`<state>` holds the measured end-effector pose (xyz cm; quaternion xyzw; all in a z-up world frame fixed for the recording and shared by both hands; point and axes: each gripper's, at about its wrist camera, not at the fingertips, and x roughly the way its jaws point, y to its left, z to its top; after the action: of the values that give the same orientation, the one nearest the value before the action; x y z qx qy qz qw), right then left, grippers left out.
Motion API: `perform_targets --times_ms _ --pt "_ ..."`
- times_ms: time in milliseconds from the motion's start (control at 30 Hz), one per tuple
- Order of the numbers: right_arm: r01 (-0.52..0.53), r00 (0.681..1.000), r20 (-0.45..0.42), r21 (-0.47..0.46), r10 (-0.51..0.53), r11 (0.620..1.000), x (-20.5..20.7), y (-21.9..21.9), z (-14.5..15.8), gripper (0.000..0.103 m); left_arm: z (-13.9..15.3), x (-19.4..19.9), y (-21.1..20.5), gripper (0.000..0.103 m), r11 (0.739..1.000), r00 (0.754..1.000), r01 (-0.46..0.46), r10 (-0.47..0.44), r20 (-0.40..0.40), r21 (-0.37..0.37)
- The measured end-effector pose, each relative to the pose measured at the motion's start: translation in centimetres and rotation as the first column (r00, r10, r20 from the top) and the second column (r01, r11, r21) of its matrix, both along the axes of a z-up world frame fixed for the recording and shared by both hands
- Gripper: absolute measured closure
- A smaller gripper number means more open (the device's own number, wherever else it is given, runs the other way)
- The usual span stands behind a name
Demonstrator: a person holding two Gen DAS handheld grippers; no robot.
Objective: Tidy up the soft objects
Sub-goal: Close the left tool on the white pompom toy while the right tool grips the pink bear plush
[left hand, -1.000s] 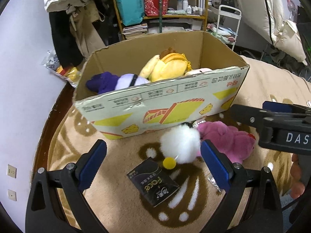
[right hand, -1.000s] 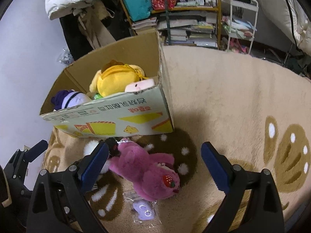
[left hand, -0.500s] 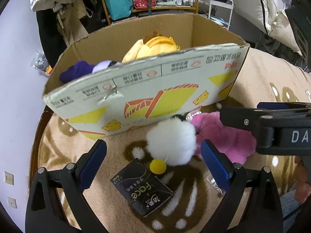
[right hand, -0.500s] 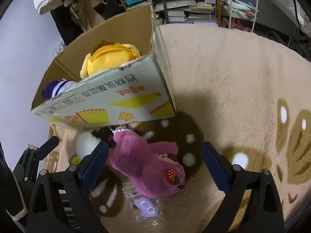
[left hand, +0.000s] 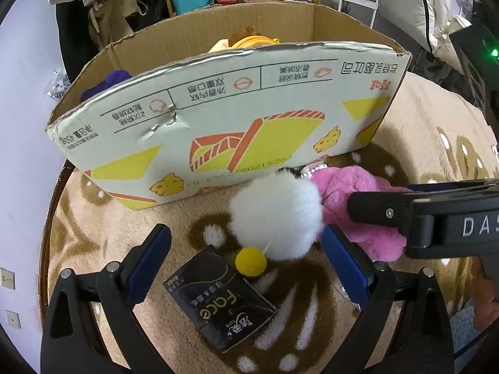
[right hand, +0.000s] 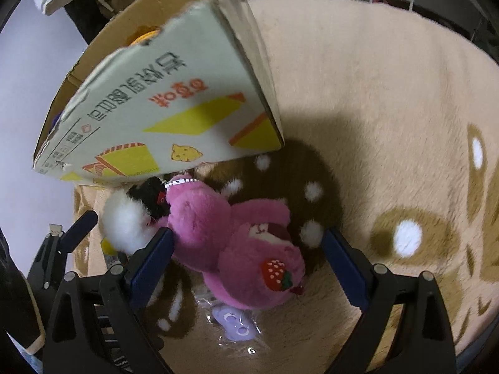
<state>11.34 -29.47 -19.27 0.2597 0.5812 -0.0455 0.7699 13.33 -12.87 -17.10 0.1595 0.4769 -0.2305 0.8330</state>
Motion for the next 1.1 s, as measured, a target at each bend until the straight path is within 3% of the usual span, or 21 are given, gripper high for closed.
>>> perform_targets --times_ms 67,200,500,567,667,767,1000,1100 --pt "-0.001 1.0 -0.005 0.004 0.001 1.0 -0.1 0.1 -0.1 0.004 -0.1 0.1 0.1 0.007 1.0 1.0 -0.002 0.002 -0.002 -0.006" --pt "-0.02 1.0 0.006 0.039 0.02 0.999 -0.3 -0.1 -0.1 0.022 -0.5 0.8 0.2 0.007 1.0 1.0 -0.008 0.008 -0.021 -0.03" --pt "-0.04 0.999 0.026 0.031 0.039 0.999 -0.4 0.5 0.6 0.03 -0.5 2.1 1.0 0.011 0.996 0.999 -0.035 0.033 -0.026 -0.078" --pt "-0.055 0.998 0.033 -0.011 0.056 0.998 -0.2 0.9 1.0 0.03 -0.5 2.4 1.1 0.019 0.995 0.999 -0.035 0.032 -0.034 -0.088" --pt "-0.067 0.997 0.039 -0.075 0.07 0.995 -0.1 1.1 1.6 0.031 -0.8 3.4 1.6 0.023 0.993 0.997 -0.046 0.038 -0.068 -0.11" --pt "-0.066 0.997 0.041 -0.095 0.07 0.993 -0.1 0.9 1.8 0.031 -1.1 3.6 1.7 0.033 0.989 0.995 -0.046 0.033 -0.096 -0.142" --pt "-0.075 0.996 0.036 -0.1 0.079 0.992 0.2 1.0 1.6 0.031 -1.6 2.8 0.3 0.034 0.992 0.999 0.012 -0.017 -0.034 -0.127" --pt "-0.086 0.995 0.034 -0.11 0.09 0.99 0.2 1.0 1.6 0.031 -1.3 2.7 -0.2 0.049 0.988 0.998 0.028 -0.036 -0.05 -0.152"
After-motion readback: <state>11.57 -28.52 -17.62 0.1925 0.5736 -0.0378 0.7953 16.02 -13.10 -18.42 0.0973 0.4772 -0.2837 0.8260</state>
